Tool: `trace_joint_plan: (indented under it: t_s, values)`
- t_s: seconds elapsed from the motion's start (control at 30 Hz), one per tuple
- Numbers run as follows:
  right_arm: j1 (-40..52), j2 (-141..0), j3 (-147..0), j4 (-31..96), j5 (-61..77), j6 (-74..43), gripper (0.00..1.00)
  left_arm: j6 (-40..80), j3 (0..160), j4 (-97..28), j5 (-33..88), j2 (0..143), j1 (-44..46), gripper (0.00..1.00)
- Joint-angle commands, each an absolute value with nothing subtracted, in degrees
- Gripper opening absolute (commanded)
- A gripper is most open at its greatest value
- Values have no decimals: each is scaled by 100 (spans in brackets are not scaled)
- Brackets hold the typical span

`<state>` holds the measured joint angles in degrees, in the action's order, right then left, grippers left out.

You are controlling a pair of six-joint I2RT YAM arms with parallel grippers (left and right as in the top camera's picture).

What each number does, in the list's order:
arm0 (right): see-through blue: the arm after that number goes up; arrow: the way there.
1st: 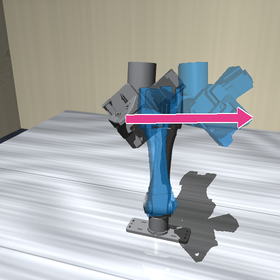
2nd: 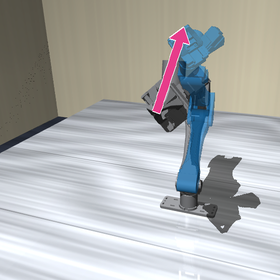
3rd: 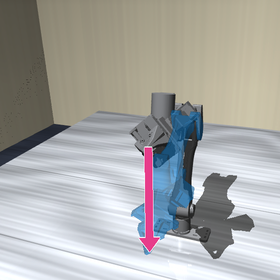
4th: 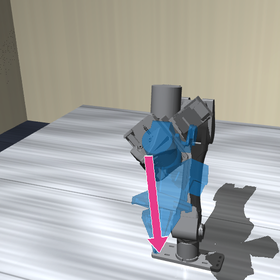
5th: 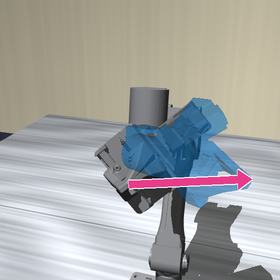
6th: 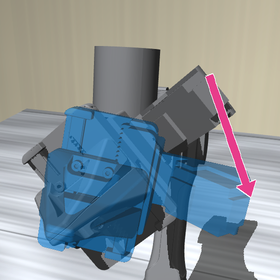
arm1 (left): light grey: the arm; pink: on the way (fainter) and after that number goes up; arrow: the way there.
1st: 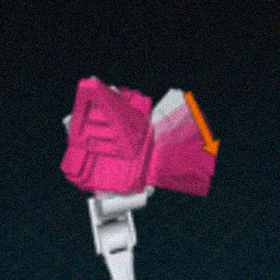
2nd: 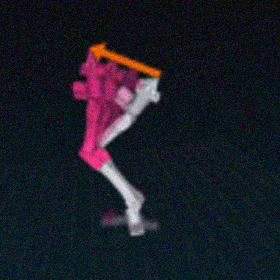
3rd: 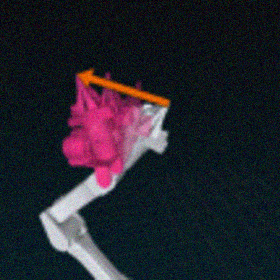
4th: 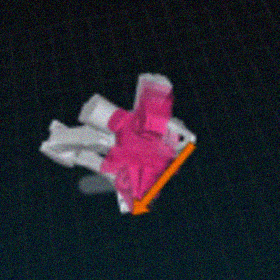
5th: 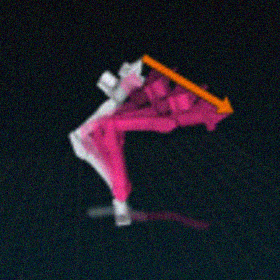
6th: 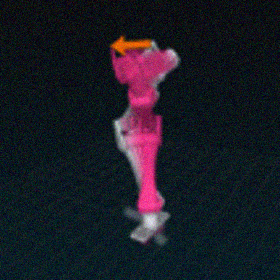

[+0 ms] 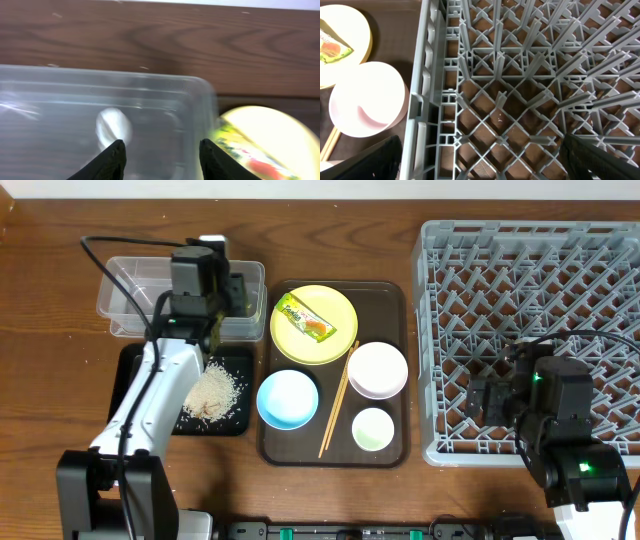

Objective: Sort waste into correct bins and load items into the dishwasher rack
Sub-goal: 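Grasp the green snack wrapper with left gripper and drop it in clear bin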

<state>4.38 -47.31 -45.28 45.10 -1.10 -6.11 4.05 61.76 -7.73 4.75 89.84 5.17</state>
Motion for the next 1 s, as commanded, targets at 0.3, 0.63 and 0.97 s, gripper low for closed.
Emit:
trace_joint_plan:
  t_s: [0.3, 0.63, 0.97]
  values:
    - [403, -4727, -4648, 4506, -150, -661, 99, 2934, 6211, -1253, 934, 9389, 1973, 53]
    - [403, -4727, -4648, 4506, -150, -661, 99, 3699, 6213, -613, 530, 10361, 2141, 59]
    - [403, -4727, -4648, 4508, -148, -661, 99, 3704, 6213, -163, 34, 10757, 2141, 63]
